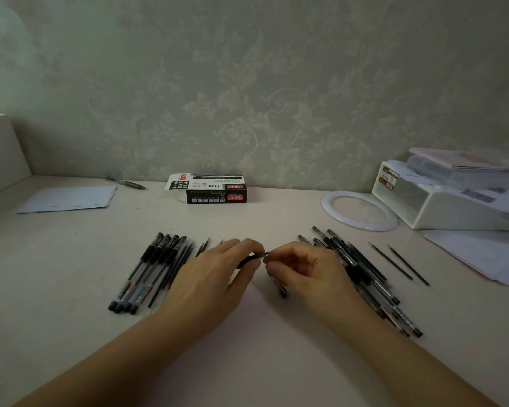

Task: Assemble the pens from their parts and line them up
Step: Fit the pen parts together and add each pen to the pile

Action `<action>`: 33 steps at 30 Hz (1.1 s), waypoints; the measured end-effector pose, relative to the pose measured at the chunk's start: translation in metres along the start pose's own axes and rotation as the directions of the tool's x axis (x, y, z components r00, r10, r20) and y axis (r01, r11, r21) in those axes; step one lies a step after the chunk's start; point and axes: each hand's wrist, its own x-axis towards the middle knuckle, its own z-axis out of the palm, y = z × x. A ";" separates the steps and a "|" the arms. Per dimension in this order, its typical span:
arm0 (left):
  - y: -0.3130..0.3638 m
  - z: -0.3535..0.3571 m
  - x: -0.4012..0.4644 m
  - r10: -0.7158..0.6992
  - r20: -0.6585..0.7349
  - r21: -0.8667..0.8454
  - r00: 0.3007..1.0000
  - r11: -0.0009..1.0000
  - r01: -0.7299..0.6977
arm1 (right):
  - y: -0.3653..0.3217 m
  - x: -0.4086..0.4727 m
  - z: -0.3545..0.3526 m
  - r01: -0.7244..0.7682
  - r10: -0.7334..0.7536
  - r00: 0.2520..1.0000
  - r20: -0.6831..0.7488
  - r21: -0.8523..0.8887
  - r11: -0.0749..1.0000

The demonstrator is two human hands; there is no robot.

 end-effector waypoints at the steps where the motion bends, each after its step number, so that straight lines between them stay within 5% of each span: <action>1: -0.001 0.000 0.000 -0.005 -0.013 -0.025 1.000 1.000 0.005 | 0.000 0.000 0.001 0.013 -0.014 1.000 -0.024 -0.008 1.000; 6: -0.001 0.000 0.000 0.002 -0.018 -0.052 1.000 0.999 -0.003 | -0.003 0.003 -0.008 0.039 -0.033 0.988 -0.152 0.033 0.999; 11: 0.005 -0.002 -0.001 0.048 0.014 -0.067 0.999 0.997 -0.047 | -0.005 0.001 -0.005 0.025 -0.024 0.999 -0.021 0.062 0.998; 20: 0.000 -0.002 -0.001 0.014 0.011 -0.092 1.000 0.996 -0.013 | -0.004 0.003 -0.011 0.012 -0.005 0.993 -0.122 0.064 0.998; 33: 0.000 -0.003 0.002 0.109 0.010 -0.045 0.994 0.993 -0.109 | -0.003 0.001 -0.008 0.018 -0.019 0.999 0.036 0.020 1.000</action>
